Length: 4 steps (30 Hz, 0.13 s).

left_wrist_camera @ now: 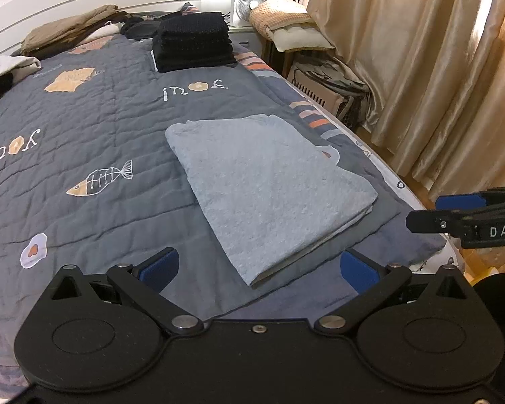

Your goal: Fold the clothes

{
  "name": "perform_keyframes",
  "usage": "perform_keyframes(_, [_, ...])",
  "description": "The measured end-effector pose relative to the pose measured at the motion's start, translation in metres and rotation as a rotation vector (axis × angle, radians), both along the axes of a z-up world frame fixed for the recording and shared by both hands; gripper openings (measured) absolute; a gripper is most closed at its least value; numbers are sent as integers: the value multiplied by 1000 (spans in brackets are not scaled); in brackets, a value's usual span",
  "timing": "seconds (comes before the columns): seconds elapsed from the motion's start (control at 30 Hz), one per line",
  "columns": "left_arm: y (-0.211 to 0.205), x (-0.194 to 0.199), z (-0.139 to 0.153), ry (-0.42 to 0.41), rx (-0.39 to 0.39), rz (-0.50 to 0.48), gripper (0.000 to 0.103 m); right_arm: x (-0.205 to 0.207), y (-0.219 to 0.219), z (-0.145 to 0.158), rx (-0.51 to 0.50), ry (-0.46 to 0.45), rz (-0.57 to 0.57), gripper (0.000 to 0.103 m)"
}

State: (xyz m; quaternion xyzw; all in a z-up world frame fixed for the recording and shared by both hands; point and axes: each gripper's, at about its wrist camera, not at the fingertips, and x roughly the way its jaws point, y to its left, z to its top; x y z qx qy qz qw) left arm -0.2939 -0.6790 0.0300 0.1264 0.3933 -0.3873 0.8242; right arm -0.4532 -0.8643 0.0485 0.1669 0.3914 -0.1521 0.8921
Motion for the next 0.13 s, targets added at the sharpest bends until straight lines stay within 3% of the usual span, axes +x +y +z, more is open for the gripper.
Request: perform_keyframes(0.13, [1,-3,1,-12,-12,-10,103,1,1,0,-15,3,7,69])
